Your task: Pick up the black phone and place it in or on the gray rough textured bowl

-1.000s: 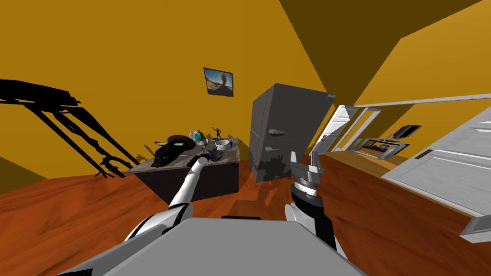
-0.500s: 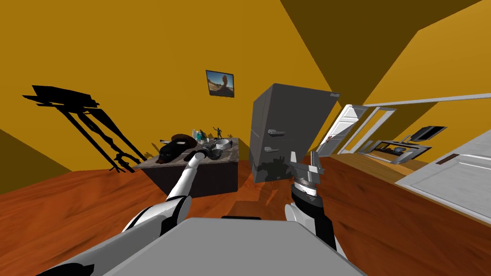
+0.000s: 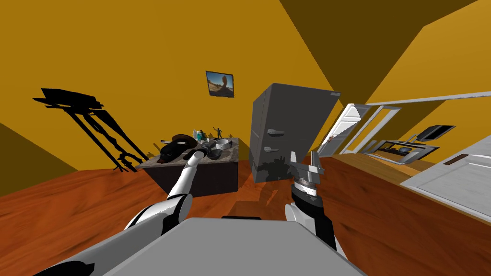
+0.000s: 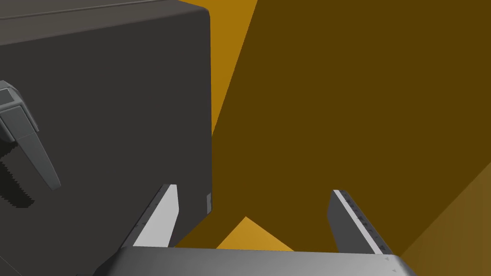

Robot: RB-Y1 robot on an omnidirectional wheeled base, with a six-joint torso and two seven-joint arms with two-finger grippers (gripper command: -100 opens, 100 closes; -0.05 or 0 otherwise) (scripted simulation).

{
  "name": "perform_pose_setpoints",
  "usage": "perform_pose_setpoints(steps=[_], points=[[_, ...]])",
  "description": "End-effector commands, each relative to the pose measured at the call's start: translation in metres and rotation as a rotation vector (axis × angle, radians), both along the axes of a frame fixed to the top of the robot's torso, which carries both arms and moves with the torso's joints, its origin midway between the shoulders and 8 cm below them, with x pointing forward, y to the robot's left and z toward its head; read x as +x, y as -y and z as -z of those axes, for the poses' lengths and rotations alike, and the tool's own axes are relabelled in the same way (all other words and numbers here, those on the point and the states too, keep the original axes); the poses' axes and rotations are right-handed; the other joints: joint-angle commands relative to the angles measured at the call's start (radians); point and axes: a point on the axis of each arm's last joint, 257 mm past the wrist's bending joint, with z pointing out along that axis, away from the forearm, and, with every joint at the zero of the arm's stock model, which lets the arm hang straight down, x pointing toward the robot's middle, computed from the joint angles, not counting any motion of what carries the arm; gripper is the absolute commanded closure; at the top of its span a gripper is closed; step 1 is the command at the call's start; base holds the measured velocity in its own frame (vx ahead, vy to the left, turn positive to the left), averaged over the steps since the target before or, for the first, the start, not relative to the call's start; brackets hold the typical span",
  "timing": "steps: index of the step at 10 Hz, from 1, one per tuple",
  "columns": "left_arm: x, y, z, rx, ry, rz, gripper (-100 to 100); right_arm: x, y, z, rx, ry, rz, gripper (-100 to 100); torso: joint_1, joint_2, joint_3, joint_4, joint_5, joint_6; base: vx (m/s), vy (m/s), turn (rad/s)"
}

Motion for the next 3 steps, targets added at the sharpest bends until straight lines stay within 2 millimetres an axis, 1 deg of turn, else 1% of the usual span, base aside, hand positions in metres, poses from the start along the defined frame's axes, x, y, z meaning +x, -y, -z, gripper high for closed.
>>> perform_pose_setpoints(steps=[1, 3], points=[[0.0000, 0.0000, 0.0000, 0.000, 0.000, 0.000, 0, 0.0000, 0.0000, 0.0000, 0.000, 0.000, 0.000, 0, 0.000, 0.000, 0.000, 0.000, 0.000, 0.000, 0.000, 0.000, 0.000], [0.0000, 0.0000, 0.0000, 0.000, 0.000, 0.000, 0, 0.0000, 0.0000, 0.0000, 0.000, 0.000, 0.000, 0, 0.000, 0.000, 0.000, 0.000, 0.000, 0.000, 0.000, 0.000, 0.000]])
